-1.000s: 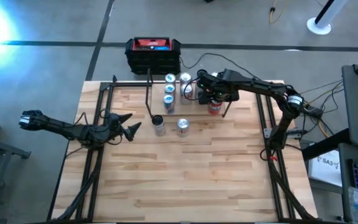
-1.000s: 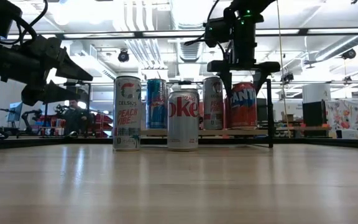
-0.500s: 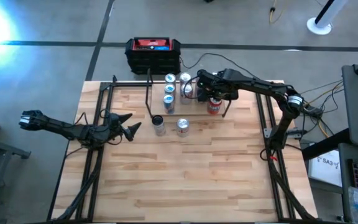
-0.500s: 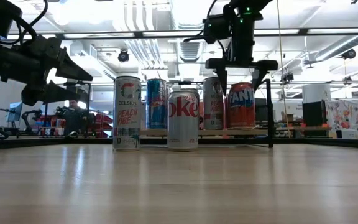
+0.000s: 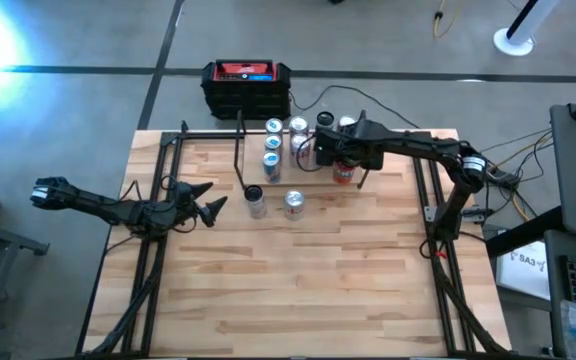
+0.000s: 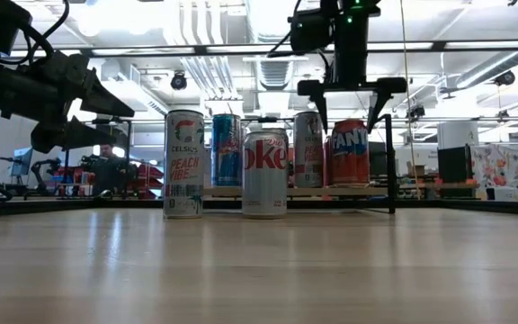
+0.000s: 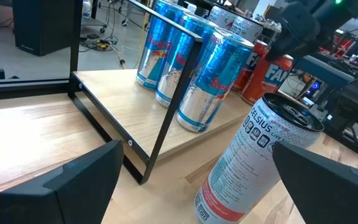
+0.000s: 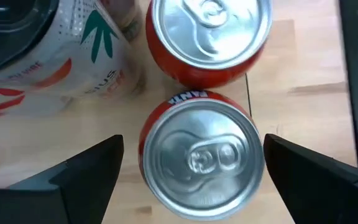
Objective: Place canned beverage on shelf
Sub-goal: Adjust the red soda can
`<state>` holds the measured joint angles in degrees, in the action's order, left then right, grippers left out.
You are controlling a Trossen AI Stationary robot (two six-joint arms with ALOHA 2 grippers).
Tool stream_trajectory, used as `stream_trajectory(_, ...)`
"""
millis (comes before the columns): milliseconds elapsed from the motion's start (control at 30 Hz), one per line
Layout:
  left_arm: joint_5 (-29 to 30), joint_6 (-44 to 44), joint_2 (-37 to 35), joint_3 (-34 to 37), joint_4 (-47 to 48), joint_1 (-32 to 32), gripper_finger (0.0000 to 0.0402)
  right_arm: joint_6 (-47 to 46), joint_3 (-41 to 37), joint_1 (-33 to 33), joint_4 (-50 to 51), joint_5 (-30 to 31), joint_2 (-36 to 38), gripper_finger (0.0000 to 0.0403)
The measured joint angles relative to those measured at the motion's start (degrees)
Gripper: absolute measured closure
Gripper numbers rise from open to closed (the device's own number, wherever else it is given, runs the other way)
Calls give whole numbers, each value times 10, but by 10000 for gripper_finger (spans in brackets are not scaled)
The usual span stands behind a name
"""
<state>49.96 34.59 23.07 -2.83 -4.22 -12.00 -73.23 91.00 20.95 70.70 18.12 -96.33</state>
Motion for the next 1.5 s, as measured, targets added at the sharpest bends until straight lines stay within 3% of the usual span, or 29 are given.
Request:
stream_trajectory(367,0,0,0,0,0,0,3,-155,0,-32,35,29,-11,32)
stream_trajectory(1500,0,0,0,0,0,0,3,-177,1,-31,53,17,-36,32)
